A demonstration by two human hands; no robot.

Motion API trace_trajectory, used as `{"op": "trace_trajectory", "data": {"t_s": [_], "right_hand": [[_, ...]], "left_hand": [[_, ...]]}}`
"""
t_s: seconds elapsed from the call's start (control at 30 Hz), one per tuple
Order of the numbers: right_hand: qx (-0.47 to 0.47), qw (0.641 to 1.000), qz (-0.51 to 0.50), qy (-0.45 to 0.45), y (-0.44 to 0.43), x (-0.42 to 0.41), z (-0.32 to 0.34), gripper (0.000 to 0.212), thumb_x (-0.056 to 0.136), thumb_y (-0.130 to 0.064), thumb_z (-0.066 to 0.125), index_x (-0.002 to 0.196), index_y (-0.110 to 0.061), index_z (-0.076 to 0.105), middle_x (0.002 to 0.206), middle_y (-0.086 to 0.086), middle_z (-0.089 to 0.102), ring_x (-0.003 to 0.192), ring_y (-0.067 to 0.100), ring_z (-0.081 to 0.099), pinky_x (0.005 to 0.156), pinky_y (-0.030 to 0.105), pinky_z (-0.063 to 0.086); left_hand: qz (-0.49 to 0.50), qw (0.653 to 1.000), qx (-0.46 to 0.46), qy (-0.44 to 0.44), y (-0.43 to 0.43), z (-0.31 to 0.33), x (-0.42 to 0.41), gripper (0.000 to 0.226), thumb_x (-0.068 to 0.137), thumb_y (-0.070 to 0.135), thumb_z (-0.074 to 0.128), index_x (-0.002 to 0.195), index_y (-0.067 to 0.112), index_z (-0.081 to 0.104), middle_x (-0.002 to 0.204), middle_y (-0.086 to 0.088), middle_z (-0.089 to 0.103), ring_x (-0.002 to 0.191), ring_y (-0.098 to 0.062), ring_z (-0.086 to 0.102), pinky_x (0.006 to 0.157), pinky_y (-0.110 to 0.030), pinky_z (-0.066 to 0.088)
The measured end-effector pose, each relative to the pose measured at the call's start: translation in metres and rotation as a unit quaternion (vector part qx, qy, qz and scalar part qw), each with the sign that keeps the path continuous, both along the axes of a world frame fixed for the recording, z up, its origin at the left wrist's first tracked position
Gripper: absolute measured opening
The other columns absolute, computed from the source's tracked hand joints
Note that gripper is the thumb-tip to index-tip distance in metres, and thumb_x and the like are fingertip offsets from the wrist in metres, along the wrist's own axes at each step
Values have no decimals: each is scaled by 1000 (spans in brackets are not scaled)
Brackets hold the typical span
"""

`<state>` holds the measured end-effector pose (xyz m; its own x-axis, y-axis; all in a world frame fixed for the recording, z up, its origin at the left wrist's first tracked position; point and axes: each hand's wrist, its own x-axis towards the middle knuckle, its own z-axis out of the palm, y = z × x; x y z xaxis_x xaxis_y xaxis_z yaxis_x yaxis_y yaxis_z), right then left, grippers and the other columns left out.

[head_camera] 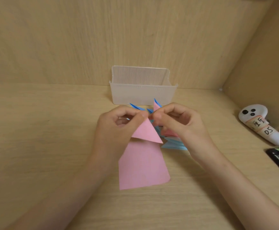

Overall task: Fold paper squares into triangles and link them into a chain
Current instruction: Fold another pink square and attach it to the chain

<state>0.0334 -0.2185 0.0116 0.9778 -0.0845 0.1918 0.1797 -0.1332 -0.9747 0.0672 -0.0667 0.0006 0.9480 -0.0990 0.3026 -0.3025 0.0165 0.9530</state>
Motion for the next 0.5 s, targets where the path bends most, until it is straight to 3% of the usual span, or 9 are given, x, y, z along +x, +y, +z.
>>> {"op": "trace_trajectory", "data": {"t_s": [0.1,0.2,0.27,0.5], "right_hand": [[-6,1000,19,2,2,0,-3,13,74,-20,76,74,-9,69,78,26,65,68,22,58,62,34,49],[-3,1000,27,1,1,1,-2,7,75,-12,72,76,-6,69,71,12,66,66,16,58,62,22,49],[-7,1000,27,6,0,2,-2,2,77,-9,71,76,-7,70,72,9,67,66,16,58,63,22,49],[7,998,58,24,-1,1,1,5,76,-15,70,73,-11,70,66,6,66,61,14,57,60,21,47]], "left_hand": [[-28,1000,-1,-13,-1,-5,-2,13,80,3,69,72,13,70,73,7,73,72,-3,66,70,-13,49],[-26,1000,-10,-8,0,-3,-2,8,80,5,70,74,10,72,75,3,74,72,-3,67,69,-13,49],[-25,1000,-11,-14,0,-3,-2,8,80,5,71,73,10,72,76,2,74,74,-5,67,70,-14,49],[7,999,13,-44,-1,0,-6,19,81,8,70,69,23,70,71,16,70,73,1,63,69,-10,44]]}}
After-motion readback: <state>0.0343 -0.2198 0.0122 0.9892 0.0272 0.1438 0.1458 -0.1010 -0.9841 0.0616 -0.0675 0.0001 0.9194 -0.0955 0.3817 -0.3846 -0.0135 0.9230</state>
